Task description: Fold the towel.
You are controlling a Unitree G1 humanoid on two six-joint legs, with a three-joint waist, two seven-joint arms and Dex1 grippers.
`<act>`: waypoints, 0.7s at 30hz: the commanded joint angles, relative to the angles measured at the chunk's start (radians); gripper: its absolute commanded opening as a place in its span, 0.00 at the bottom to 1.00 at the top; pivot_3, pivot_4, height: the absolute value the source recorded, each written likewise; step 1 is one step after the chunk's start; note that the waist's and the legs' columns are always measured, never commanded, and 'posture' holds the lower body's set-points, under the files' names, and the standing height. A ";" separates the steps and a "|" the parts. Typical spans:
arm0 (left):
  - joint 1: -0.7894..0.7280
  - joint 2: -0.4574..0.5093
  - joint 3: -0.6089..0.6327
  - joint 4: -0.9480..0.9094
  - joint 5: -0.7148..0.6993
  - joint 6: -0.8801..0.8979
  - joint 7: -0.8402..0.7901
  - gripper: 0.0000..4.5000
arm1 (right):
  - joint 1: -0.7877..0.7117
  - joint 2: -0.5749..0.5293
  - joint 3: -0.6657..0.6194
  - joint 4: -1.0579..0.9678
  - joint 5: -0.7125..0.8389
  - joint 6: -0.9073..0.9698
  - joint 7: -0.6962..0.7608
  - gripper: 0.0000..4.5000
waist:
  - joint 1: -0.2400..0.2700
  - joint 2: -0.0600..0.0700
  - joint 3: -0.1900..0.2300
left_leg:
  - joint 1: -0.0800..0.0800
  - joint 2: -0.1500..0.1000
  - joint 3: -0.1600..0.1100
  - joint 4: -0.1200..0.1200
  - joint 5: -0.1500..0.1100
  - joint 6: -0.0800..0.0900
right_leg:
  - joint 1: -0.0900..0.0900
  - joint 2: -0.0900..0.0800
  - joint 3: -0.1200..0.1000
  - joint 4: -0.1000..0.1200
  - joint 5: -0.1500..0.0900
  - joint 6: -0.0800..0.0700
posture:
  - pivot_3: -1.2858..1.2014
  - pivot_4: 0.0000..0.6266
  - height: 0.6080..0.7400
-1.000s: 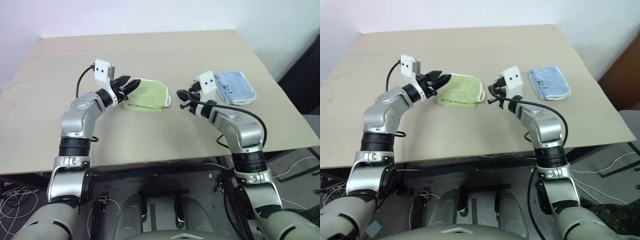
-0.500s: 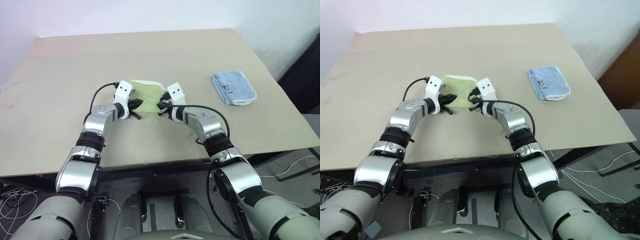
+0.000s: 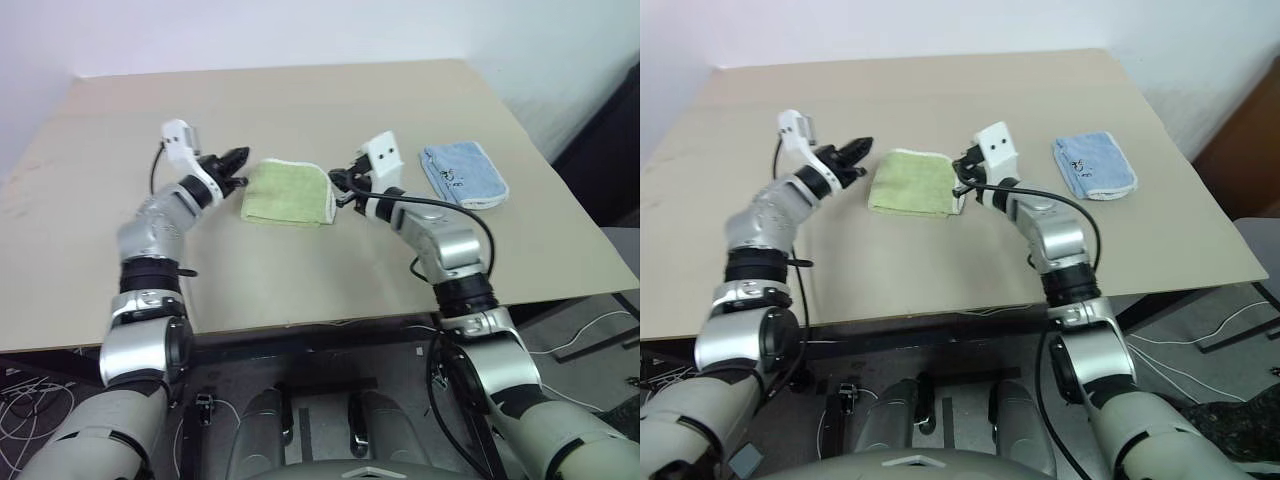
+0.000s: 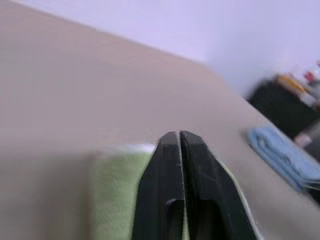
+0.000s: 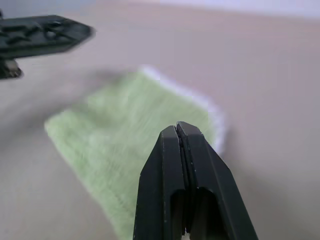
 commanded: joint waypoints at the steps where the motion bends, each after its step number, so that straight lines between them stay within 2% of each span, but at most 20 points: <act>1: 0.020 0.006 0.046 -0.019 -0.065 0.151 0.040 0.26 | 0.044 -0.020 -0.030 -0.159 0.041 0.078 -0.017 0.00 | 0.003 0.000 0.000 | 0.000 0.000 0.000 0.000 0.000 0.000 | 0.000 0.000 0.000 0.000 0.000 0.000 | 0.52 0.24 1.00; 5: 0.046 -0.002 0.098 0.012 -0.115 0.296 0.095 0.55 | 0.124 -0.046 -0.033 -0.293 0.056 0.150 -0.028 0.00 | 0.004 0.000 0.000 | -0.001 0.000 0.000 0.001 -0.001 -0.001 | 0.000 0.000 -0.001 0.000 -0.001 -0.002 | 0.52 0.24 1.00; 11: 0.065 -0.022 0.116 0.044 -0.136 0.382 0.145 0.99 | 0.217 -0.097 -0.020 -0.417 0.083 0.221 -0.002 0.00 | 0.001 0.000 0.000 | -0.001 0.000 0.000 0.002 -0.001 -0.002 | 0.000 0.000 0.000 0.000 -0.001 -0.002 | 0.52 0.24 1.00; 21: -0.004 -0.110 0.143 0.184 -0.150 0.383 0.184 0.99 | 0.253 -0.110 -0.031 -0.454 0.108 0.256 -0.029 0.00 | 0.011 0.000 -0.001 | 0.000 0.001 -0.001 0.001 -0.002 -0.002 | -0.001 -0.004 -0.004 -0.002 -0.001 -0.003 | 0.52 0.24 1.00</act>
